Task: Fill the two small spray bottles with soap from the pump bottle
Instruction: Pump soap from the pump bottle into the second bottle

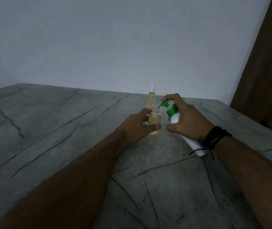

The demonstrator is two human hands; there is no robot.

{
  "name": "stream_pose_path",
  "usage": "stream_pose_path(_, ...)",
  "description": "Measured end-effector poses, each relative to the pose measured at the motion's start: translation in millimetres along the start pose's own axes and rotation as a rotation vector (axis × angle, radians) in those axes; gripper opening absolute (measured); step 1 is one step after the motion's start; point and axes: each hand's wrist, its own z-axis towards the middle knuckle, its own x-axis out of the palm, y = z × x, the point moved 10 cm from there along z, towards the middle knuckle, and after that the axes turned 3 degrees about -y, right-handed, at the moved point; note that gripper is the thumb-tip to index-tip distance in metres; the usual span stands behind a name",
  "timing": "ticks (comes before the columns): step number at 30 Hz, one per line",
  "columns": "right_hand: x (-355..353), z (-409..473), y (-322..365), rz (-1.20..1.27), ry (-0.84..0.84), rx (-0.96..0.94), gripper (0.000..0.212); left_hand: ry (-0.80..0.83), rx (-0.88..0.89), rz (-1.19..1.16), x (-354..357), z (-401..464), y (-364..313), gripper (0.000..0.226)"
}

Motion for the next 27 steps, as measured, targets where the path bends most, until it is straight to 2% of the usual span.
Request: stream_pose_path(27, -1.1, 0.5, -1.1, 0.004, -0.01, 0.013, 0.072, -0.005, 0.017, 0.017, -2.6, -3.1, -5.5, 0.066)
